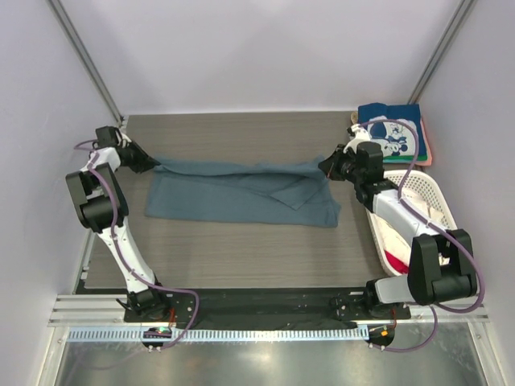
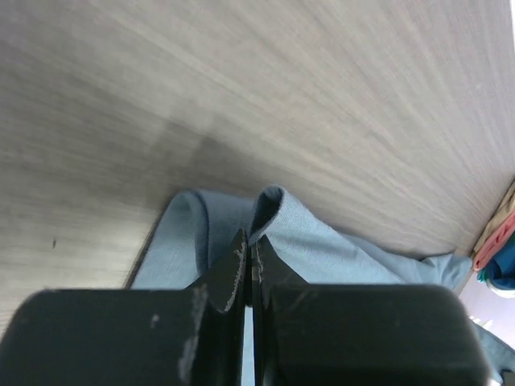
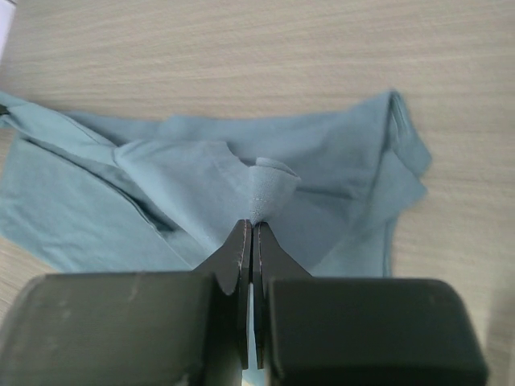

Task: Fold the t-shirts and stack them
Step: Fold the tshirt

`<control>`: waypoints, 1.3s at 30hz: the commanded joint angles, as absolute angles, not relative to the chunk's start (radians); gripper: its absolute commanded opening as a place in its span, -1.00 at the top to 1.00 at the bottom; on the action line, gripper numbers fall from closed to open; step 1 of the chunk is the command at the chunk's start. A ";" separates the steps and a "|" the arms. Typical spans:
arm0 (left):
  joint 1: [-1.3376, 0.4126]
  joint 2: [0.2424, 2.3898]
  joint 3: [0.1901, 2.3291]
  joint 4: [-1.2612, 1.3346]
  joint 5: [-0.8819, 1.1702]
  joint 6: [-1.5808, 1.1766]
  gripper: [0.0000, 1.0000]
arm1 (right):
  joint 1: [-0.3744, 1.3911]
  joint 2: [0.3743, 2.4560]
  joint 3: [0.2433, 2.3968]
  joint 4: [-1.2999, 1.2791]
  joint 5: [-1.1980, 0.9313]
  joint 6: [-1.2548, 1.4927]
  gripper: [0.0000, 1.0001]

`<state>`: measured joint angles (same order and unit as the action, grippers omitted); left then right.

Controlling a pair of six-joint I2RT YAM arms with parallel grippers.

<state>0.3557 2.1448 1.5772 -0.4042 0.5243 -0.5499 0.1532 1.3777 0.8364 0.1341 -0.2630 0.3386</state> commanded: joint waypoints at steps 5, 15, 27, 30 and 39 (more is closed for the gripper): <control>0.364 1.985 1.459 -0.281 0.462 -0.538 0.83 | 0.149 1.230 0.672 0.153 -0.118 0.417 0.98; 0.379 1.755 1.227 -0.095 0.109 -0.609 -0.61 | 0.153 0.990 0.503 0.092 -0.066 0.577 -0.35; 0.066 1.816 1.391 -0.293 0.094 -0.431 -0.44 | 0.337 1.340 0.767 -0.050 -0.060 0.710 -0.36; 0.032 1.868 1.401 -0.343 0.109 -0.491 -0.40 | 0.391 1.455 0.830 -0.113 -0.037 0.761 -0.42; 0.011 1.965 1.394 -0.575 0.121 -0.597 -0.26 | 0.405 1.706 0.884 -0.147 -0.094 0.911 -0.50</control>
